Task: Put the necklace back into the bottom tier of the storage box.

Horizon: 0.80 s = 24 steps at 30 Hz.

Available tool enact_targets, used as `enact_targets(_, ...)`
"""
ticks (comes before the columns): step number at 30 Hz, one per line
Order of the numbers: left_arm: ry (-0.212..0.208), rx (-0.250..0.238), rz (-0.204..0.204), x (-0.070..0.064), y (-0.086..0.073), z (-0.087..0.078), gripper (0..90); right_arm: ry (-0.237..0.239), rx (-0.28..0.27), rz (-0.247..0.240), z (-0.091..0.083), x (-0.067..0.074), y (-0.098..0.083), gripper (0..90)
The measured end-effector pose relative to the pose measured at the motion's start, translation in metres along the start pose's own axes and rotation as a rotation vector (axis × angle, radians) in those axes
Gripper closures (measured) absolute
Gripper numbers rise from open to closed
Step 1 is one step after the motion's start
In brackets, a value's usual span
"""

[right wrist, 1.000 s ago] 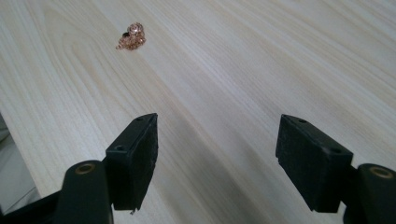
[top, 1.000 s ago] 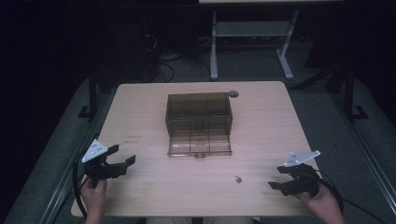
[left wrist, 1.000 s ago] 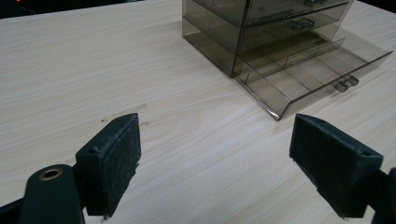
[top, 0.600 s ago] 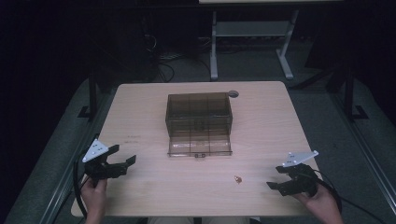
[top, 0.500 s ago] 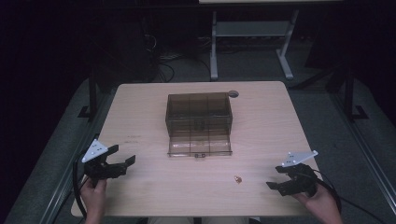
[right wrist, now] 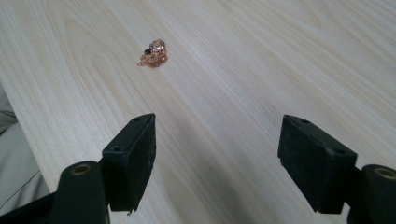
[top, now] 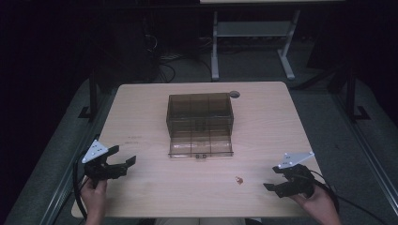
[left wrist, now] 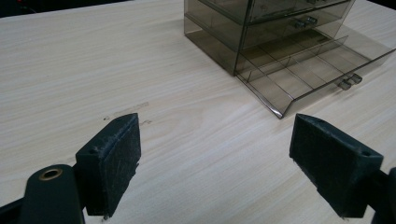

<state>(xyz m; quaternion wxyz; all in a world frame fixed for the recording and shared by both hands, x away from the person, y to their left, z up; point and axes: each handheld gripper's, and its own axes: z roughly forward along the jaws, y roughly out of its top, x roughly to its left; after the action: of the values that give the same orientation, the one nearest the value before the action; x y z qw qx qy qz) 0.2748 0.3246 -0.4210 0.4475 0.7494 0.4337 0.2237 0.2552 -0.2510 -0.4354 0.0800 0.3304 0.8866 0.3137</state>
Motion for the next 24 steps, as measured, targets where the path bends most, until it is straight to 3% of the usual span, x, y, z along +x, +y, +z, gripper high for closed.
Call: enact_targets(24,-0.004,0.003,-0.001,-0.001,0.000,0.002,16.3,0.012,0.013,-0.051,0.008,0.014,0.014,27.3)
